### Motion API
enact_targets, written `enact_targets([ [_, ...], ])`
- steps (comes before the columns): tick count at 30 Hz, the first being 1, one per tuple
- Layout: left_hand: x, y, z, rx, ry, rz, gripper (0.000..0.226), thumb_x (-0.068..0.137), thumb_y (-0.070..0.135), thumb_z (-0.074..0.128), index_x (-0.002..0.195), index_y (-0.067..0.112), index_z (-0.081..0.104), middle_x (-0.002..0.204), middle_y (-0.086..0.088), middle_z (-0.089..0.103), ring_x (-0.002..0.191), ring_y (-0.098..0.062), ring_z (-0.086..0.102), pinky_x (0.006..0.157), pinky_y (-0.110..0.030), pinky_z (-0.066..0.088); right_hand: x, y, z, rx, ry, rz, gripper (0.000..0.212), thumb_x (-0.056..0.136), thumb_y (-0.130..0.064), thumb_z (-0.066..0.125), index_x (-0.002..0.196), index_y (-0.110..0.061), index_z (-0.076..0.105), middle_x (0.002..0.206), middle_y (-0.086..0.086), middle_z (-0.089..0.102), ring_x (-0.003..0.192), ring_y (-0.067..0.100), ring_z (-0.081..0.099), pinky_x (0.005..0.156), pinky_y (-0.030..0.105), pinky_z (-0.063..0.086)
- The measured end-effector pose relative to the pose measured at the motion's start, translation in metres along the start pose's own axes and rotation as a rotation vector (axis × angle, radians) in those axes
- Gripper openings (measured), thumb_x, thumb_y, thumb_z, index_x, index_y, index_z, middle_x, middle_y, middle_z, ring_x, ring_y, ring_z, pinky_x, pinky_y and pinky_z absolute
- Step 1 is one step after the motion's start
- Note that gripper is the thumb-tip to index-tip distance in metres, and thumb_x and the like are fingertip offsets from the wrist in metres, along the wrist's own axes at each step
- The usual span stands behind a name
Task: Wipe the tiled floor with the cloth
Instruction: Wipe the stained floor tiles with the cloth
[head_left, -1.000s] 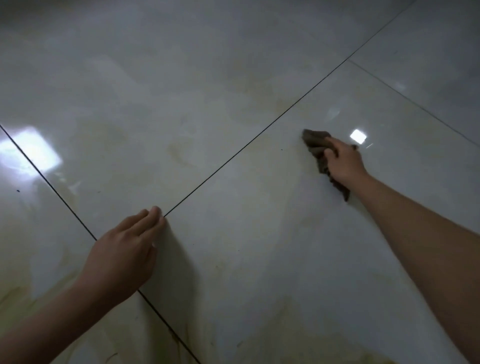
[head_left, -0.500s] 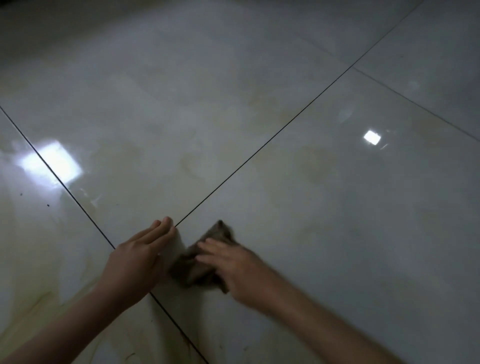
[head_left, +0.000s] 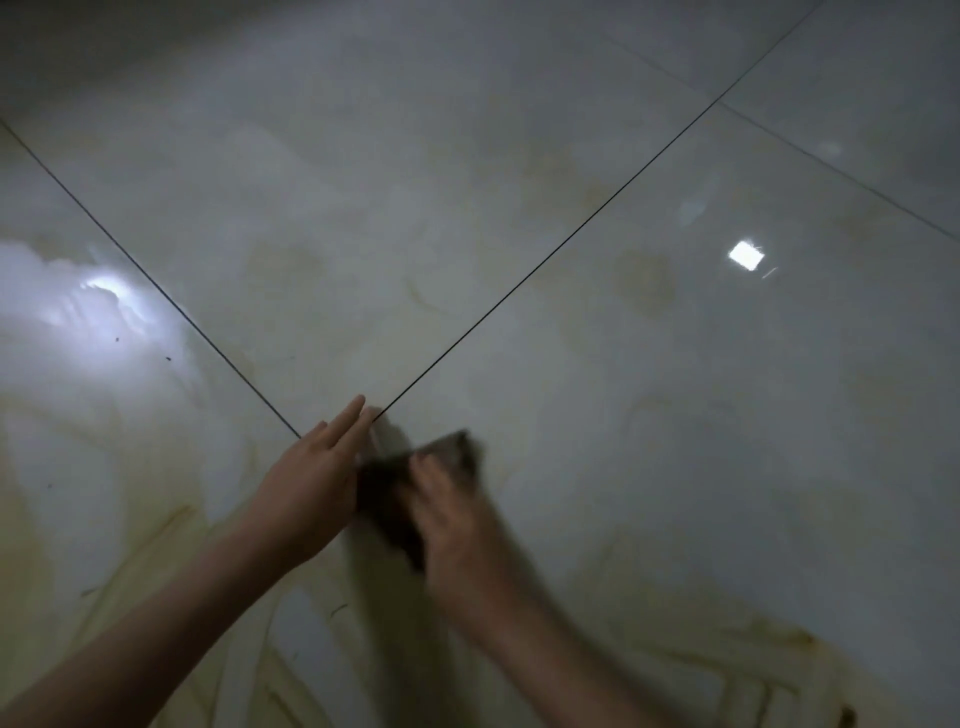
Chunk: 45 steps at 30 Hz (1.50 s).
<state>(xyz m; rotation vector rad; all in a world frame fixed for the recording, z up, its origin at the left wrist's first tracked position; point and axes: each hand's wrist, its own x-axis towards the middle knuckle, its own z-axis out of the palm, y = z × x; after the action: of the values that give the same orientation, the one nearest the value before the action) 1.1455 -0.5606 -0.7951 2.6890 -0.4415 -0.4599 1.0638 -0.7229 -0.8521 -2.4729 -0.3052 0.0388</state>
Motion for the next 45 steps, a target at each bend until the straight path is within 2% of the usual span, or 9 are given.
enact_targets([
  [5, -0.034, -0.026, -0.005, 0.043, 0.037, 0.059, 0.063, 0.081, -0.015, 0.053, 0.138, 0.011, 0.051, 0.147, -0.003, 0.044, 0.098, -0.039, 0.067, 0.071, -0.043, 0.056, -0.001, -0.029, -0.030, 0.267, -0.371, -0.064, 0.045, 0.091, 0.001, 0.049, 0.135, -0.006, 0.054, 0.148, 0.013, 0.044, 0.139, 0.019, 0.037, 0.118, 0.026, 0.020],
  [7, -0.040, -0.034, -0.007, 0.075, 0.042, 0.097, 0.058, 0.080, -0.014, 0.058, 0.133, 0.011, 0.058, 0.142, -0.002, 0.051, 0.093, -0.038, 0.069, 0.068, -0.044, 0.057, 0.024, -0.009, -0.066, 0.321, -0.214, 0.109, 0.036, 0.095, -0.002, 0.045, 0.126, -0.005, 0.061, 0.133, 0.016, 0.056, 0.122, 0.019, 0.051, 0.105, 0.023, 0.035],
  [11, -0.050, -0.040, -0.007, 0.136, 0.044, 0.219, 0.054, 0.071, -0.016, 0.069, 0.121, 0.006, 0.066, 0.128, -0.008, 0.063, 0.090, -0.035, 0.071, 0.061, -0.043, 0.058, 0.068, 0.057, -0.106, 0.104, 0.036, 0.386, 0.041, 0.095, 0.008, 0.041, 0.135, 0.001, 0.051, 0.148, 0.018, 0.041, 0.137, 0.027, 0.038, 0.109, 0.012, 0.021],
  [17, -0.057, -0.043, -0.010, 0.121, 0.006, 0.205, 0.050, 0.075, -0.013, 0.062, 0.120, 0.009, 0.067, 0.125, -0.007, 0.065, 0.091, -0.034, 0.070, 0.069, -0.041, 0.057, 0.001, -0.013, 0.015, -0.098, -0.041, 0.161, 0.061, 0.091, -0.015, 0.004, 0.150, -0.016, 0.017, 0.161, 0.008, 0.009, 0.150, 0.024, -0.001, 0.120, 0.026, -0.009],
  [24, -0.038, -0.039, -0.016, 0.176, -0.016, 0.221, 0.057, 0.084, -0.008, 0.050, 0.135, 0.016, 0.055, 0.149, -0.004, 0.044, 0.114, -0.031, 0.061, 0.084, -0.040, 0.053, -0.007, -0.025, -0.074, 0.324, -0.131, 0.337, 0.045, 0.095, 0.011, 0.038, 0.134, -0.004, 0.053, 0.143, 0.011, 0.048, 0.127, 0.024, 0.050, 0.107, 0.016, 0.033],
  [30, -0.023, -0.019, 0.003, 0.352, -0.119, 0.399, 0.046, 0.095, 0.009, 0.049, 0.140, 0.013, 0.049, 0.155, -0.010, 0.032, 0.143, -0.025, 0.030, 0.116, -0.043, 0.024, -0.067, 0.085, -0.130, -0.085, 0.014, 0.682, 0.048, 0.100, -0.001, 0.041, 0.147, -0.003, 0.033, 0.159, 0.017, 0.017, 0.148, 0.028, 0.015, 0.118, 0.030, 0.012],
  [35, -0.017, -0.011, 0.000, 0.433, -0.225, 0.430, 0.052, 0.093, 0.007, 0.044, 0.144, 0.019, 0.043, 0.156, -0.005, 0.031, 0.142, -0.019, 0.030, 0.117, -0.039, 0.019, -0.086, 0.003, -0.020, -0.169, 0.177, 0.512, 0.049, 0.091, -0.003, 0.048, 0.139, -0.001, 0.048, 0.152, 0.019, 0.033, 0.143, 0.038, 0.027, 0.111, 0.052, 0.033],
  [39, -0.007, 0.008, -0.019, 0.603, -0.387, 0.456, 0.048, 0.095, 0.013, 0.039, 0.143, 0.019, 0.039, 0.151, -0.003, 0.033, 0.132, -0.015, 0.042, 0.113, -0.032, 0.026, -0.080, -0.041, 0.005, -0.061, -0.101, 0.335, 0.064, 0.097, 0.002, 0.036, 0.154, -0.022, 0.020, 0.160, -0.005, -0.008, 0.147, 0.016, -0.017, 0.118, 0.040, -0.004],
  [45, 0.023, 0.043, -0.023, 0.786, -0.322, 0.541, 0.053, 0.096, 0.018, 0.036, 0.148, 0.019, 0.028, 0.151, -0.008, 0.033, 0.136, -0.024, 0.035, 0.112, -0.038, 0.027, -0.113, 0.035, -0.094, -0.169, -0.205, 0.575, 0.061, 0.097, 0.001, 0.038, 0.154, -0.015, 0.019, 0.162, 0.007, 0.001, 0.150, 0.021, 0.001, 0.120, 0.028, 0.004],
])
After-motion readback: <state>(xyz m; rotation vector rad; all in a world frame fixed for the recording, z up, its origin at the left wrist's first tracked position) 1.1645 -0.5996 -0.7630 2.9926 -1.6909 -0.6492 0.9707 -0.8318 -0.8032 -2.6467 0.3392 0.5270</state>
